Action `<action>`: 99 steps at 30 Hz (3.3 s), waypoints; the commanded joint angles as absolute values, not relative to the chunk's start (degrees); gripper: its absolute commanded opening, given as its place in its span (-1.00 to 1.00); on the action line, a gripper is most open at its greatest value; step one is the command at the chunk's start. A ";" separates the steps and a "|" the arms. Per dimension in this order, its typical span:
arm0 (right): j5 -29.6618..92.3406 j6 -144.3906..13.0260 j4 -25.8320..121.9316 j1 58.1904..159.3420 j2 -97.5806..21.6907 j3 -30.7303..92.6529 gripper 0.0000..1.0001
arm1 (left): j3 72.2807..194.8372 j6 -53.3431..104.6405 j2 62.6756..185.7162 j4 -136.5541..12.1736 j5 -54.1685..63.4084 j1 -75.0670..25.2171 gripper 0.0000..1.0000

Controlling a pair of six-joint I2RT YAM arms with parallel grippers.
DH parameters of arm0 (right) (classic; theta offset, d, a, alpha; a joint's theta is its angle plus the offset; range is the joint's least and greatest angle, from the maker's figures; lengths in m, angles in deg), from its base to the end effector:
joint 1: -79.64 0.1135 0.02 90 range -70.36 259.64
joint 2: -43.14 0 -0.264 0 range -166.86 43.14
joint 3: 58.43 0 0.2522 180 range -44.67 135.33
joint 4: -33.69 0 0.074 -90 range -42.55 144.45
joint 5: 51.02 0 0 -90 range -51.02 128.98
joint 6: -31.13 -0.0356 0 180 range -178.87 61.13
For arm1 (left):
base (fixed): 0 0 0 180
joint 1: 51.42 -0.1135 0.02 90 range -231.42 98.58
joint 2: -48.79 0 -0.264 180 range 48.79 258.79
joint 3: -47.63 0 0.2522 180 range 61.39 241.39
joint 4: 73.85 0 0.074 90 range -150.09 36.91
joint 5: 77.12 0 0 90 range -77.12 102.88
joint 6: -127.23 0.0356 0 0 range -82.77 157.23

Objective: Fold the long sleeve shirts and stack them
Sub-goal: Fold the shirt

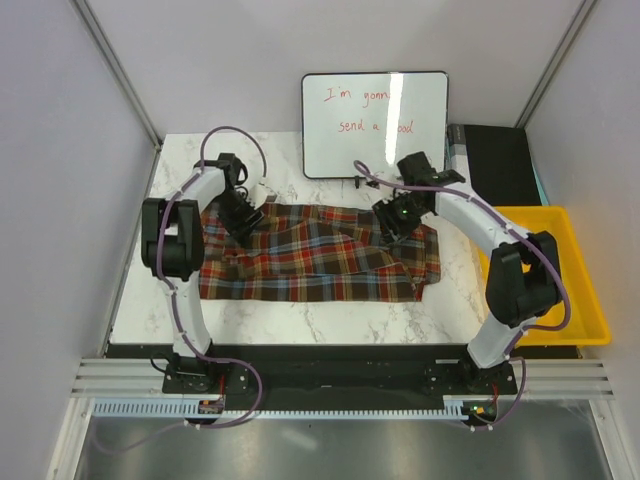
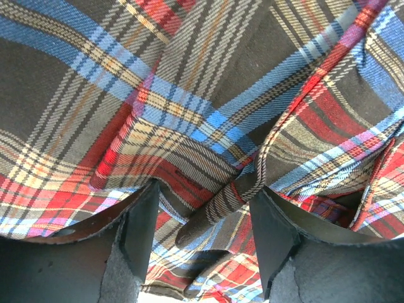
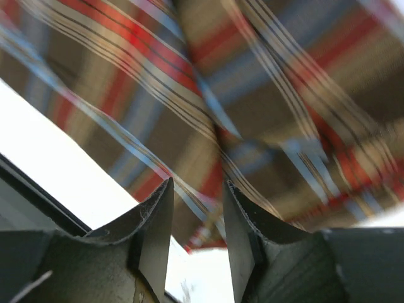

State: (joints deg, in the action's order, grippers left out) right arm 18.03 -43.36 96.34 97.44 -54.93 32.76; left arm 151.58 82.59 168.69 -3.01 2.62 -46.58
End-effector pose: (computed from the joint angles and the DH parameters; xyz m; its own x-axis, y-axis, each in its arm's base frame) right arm 0.3245 0.1176 0.2442 -0.7513 -0.5035 -0.4266 -0.6283 0.7434 0.2293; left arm 0.3982 -0.0401 0.1642 -0.6329 0.7563 -0.1659 0.7732 0.6284 -0.0851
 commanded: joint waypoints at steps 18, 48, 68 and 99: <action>15.86 -51.75 80.32 110.05 -71.83 34.52 -0.30 | 152.12 61.22 156.56 1.35 -18.15 -57.14 0.45; 21.04 -49.11 94.83 112.51 -63.74 40.07 -0.05 | 148.01 68.64 152.14 1.34 -18.95 -68.94 0.39; 31.86 -47.36 91.31 102.94 -71.03 35.47 -0.15 | 158.36 76.34 171.68 2.14 -1.00 -48.35 0.28; 33.62 -39.00 95.79 97.83 -58.46 30.48 -0.19 | 152.17 76.87 162.40 9.00 -12.45 -43.34 0.28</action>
